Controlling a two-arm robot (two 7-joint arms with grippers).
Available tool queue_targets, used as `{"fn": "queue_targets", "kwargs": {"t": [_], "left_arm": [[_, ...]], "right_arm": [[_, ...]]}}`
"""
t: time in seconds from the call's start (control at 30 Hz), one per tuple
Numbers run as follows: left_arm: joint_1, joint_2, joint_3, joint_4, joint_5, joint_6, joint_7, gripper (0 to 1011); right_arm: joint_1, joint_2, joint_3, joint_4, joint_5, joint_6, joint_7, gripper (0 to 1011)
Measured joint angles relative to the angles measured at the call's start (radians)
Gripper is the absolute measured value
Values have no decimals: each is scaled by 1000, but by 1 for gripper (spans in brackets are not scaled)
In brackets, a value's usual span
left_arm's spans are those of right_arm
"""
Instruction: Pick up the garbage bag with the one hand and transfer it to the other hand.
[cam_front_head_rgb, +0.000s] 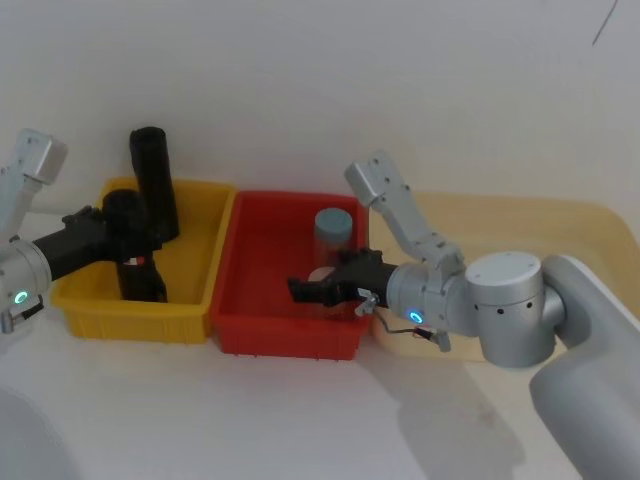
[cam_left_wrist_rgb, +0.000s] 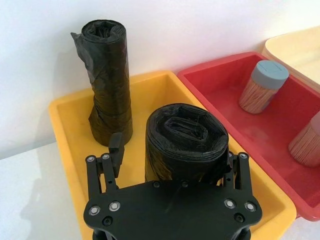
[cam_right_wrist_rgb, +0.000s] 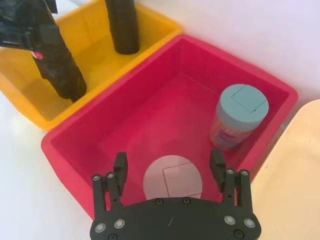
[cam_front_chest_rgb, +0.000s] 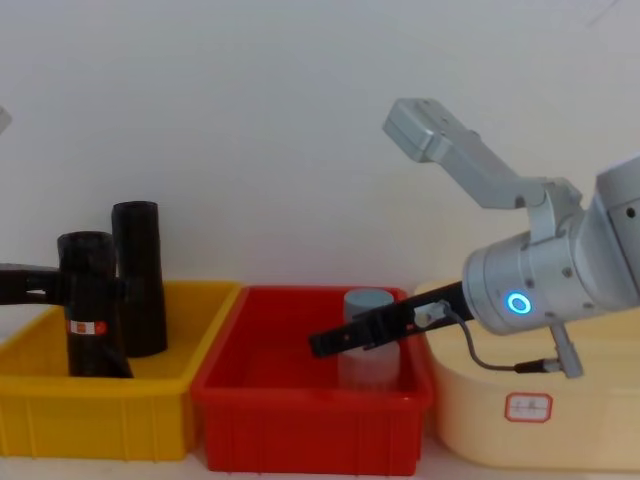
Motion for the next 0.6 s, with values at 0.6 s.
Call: {"fn": "queue_targets", "kwargs": {"t": [0.6], "left_arm": [[0, 0, 0, 0, 0, 0, 0, 1001]], "right_arm": [[18, 14, -10, 24, -3, 48, 65, 1000]]}}
